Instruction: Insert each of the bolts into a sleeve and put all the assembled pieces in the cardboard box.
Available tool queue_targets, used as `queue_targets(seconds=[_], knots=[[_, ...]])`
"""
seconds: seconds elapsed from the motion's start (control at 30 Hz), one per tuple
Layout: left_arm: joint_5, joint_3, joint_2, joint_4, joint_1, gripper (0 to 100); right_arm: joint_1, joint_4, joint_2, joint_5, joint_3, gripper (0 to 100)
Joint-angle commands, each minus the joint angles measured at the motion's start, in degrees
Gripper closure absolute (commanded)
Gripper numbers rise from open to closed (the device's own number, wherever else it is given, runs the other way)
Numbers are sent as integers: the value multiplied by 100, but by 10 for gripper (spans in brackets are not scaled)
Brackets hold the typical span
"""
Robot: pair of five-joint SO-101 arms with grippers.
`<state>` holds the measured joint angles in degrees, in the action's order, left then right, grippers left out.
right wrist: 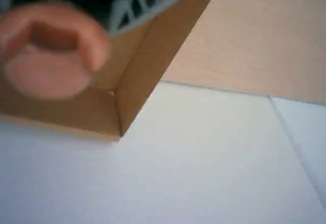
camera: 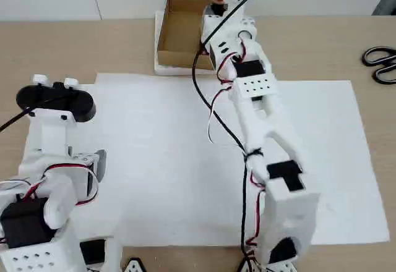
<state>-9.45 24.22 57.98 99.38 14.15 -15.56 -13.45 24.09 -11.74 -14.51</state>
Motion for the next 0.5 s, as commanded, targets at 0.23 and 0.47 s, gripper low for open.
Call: queue_targets(seconds=[0.23,0.47], knots=[[0,-198,70,97,35,811,119,523,1895,-9,-1723,991],[0,-198,70,97,35,811,119,514,2914,-9,-2532,990]])
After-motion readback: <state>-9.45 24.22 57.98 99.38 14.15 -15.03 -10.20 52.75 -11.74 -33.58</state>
